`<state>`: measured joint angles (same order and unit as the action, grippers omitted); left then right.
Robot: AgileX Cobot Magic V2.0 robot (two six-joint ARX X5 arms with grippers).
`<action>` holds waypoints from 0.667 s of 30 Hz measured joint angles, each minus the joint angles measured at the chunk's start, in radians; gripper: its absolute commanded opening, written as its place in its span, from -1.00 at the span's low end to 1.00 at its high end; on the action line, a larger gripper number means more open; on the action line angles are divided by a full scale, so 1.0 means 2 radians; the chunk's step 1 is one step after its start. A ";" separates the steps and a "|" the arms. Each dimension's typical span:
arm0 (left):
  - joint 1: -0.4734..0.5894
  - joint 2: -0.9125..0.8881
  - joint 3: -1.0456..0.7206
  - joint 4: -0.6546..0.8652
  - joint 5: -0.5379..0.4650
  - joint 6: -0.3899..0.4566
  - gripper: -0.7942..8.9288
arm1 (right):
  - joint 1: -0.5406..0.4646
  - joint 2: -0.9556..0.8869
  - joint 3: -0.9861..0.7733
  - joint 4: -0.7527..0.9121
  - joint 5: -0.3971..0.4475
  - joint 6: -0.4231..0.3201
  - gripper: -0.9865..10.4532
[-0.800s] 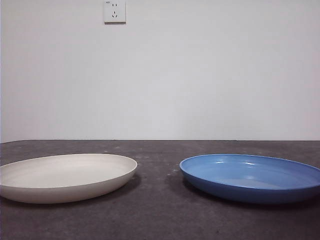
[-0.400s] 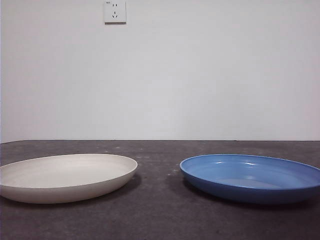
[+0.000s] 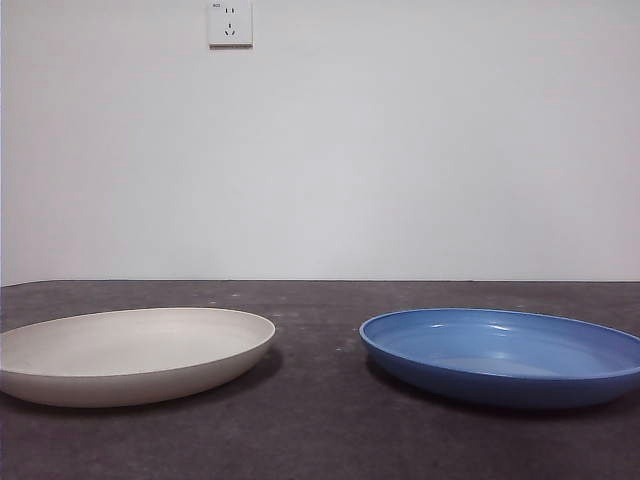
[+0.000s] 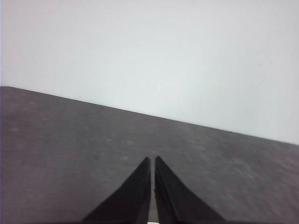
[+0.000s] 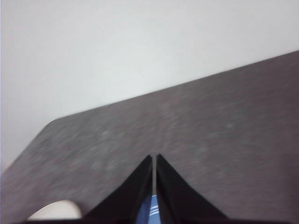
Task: Pick up the white plate, put it on the blue plate, put it on desk
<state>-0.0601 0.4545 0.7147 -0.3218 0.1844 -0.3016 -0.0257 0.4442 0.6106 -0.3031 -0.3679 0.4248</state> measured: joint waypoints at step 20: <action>-0.133 0.124 0.106 -0.052 0.101 0.008 -0.80 | 0.149 0.088 0.139 -0.089 -0.112 -0.046 -0.81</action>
<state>-0.3264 0.7017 0.9272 -0.4259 0.3859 -0.2859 0.2714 0.6197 0.8879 -0.4812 -0.5911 0.3321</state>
